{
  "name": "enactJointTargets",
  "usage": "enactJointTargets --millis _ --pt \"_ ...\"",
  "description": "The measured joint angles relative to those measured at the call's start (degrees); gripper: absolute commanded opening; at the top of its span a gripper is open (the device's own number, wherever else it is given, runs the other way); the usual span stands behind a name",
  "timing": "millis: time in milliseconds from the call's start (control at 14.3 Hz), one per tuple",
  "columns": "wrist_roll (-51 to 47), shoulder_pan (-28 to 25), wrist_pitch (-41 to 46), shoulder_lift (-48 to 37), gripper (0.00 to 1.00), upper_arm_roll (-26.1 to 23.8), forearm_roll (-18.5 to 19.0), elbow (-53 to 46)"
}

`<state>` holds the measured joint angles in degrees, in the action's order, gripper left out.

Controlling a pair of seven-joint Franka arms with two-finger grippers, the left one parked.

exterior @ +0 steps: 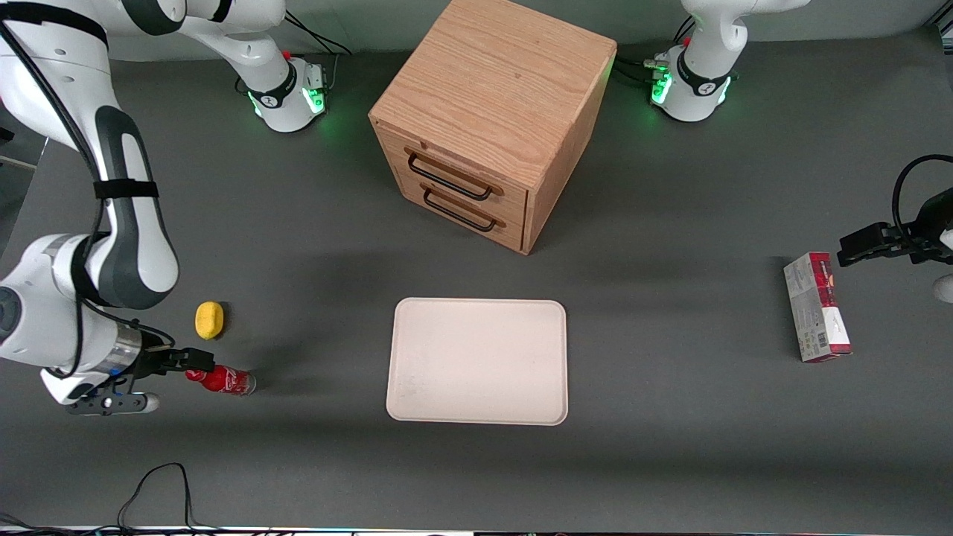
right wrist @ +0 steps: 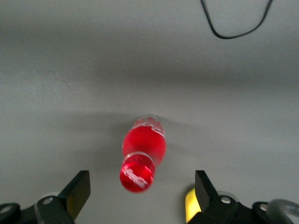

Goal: Place coke bottle on tray
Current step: 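Close the right gripper around the red bottle's body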

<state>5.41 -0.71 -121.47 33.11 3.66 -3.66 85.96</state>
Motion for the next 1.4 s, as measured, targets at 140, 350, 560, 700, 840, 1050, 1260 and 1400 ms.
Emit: enactJointTargets --millis 140,350,560,700,840,1050,1260,1400 --pt "0.0 0.0 -1.98 1.04 0.99 -0.48 0.0 0.24" --pt "0.0 0.01 -3.07 1.99 0.75 -0.75 0.0 0.24" --pt "0.0 0.01 -3.25 2.04 0.3 -0.91 0.0 0.24" --pt "0.0 0.05 -3.25 2.04 0.07 -0.9 0.0 0.24" --pt "0.0 0.15 -3.25 2.03 0.0 -0.89 0.0 0.19" --pt "0.0 0.22 -3.2 2.01 0.0 -0.91 0.0 0.11" --pt "-2.1 0.12 3.2 1.36 0.0 -1.07 0.0 -3.24" --pt "-4.8 0.06 15.7 0.11 0.0 -1.2 -0.01 -10.73"
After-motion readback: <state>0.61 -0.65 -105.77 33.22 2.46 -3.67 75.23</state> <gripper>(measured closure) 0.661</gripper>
